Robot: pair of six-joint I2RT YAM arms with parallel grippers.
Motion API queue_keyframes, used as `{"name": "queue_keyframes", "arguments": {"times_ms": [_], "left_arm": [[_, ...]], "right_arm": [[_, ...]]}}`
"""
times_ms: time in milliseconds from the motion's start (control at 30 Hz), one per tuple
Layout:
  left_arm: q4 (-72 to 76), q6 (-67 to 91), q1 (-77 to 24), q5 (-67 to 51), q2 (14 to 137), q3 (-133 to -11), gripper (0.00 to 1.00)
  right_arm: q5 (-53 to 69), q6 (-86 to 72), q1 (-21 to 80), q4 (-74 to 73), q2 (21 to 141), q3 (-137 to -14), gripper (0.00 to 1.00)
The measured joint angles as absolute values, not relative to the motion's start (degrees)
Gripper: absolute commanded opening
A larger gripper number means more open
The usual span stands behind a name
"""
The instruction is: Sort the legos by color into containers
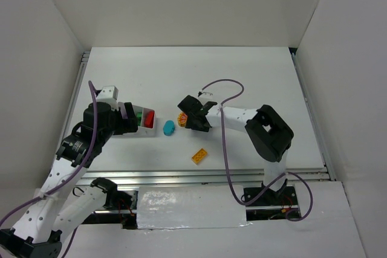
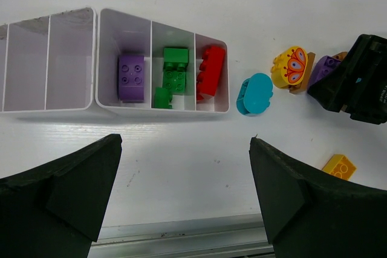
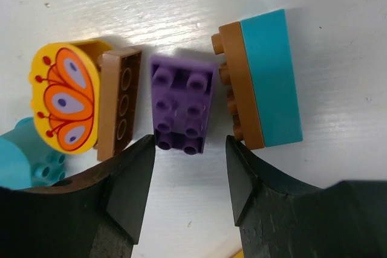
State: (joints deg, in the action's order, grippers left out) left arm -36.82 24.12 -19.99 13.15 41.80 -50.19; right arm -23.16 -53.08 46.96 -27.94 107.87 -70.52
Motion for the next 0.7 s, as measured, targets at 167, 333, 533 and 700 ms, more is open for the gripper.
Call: {"name": "queue_keyframes", "arguments": {"times_ms": [167,333,533,700], "left_arm": [[-36.82,24.10,-20.03,13.15,41.91,-50.19,0.99],[-36.80,24.10,-20.05,13.08,42.28,-50.19,1.00],[-36.80,24.03,-20.08,12.80,42.28,-50.19,1.00],[-36.69,23.99,-20.16,12.69,42.30,-50.19,0.99]], "right_arm": [[-23.09,-52.86,46.33,-27.90,109.45,-70.96,0.57],[-23.07,-52.66,46.02,-27.92,110.28,-72.55,0.57],[-23.09,-52.14,45.74,-27.83,110.45,-72.95,0.58],[-23.18,-51.18,44.77,-28.29,112.62,-75.66,0.57]]}}
